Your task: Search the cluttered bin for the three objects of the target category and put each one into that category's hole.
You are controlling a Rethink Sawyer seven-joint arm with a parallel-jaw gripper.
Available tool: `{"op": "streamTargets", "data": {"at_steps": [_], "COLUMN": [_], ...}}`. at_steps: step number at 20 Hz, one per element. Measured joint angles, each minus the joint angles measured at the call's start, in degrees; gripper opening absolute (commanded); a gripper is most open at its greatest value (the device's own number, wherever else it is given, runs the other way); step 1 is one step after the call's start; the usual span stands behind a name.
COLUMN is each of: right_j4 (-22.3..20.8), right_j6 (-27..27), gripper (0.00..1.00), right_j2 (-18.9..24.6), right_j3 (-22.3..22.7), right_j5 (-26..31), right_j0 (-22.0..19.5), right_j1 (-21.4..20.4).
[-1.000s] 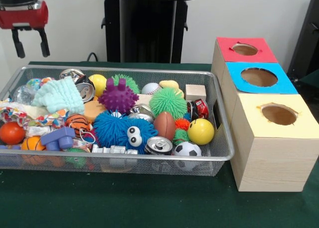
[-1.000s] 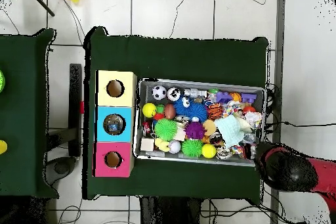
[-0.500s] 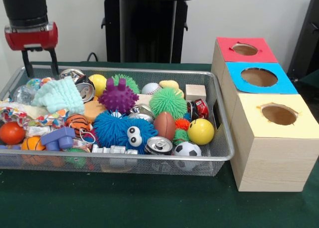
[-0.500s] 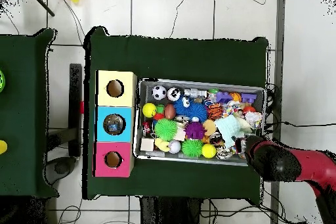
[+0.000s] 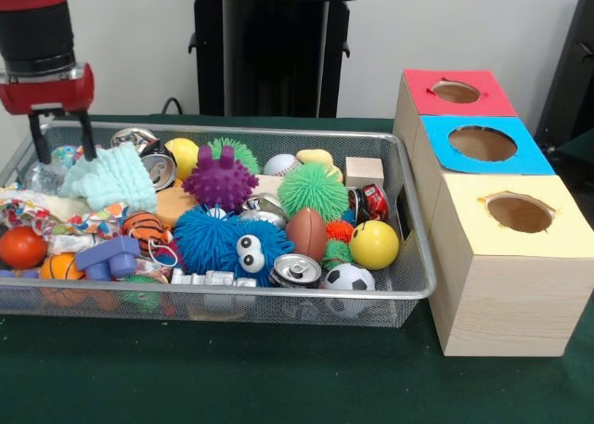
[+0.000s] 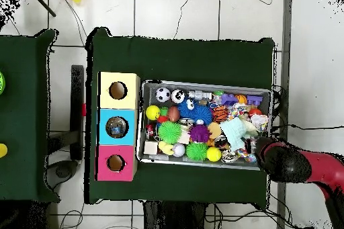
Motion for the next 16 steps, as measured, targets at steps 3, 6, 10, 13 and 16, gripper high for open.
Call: {"op": "streamTargets", "data": {"at_steps": [3,6,10,13,16], "right_j4": [-0.02,-0.02,-0.06,-0.76,-1.79], "right_j6": [0.00,0.00,0.00,0.00,0.00], "gripper": [1.00,1.00,1.00,1.00,1.00], "right_j2": [0.00,-0.01,-0.01,0.00,-0.01], "right_j3": [-1.14,-1.94,-3.16,-4.05,-4.80], "right_j5": [0.00,0.01,0.00,0.01,0.00], "right_j0": [-1.08,-1.80,-2.45,-2.50,-2.50], "right_j1": [0.04,0.05,0.40,1.47,3.06]}}
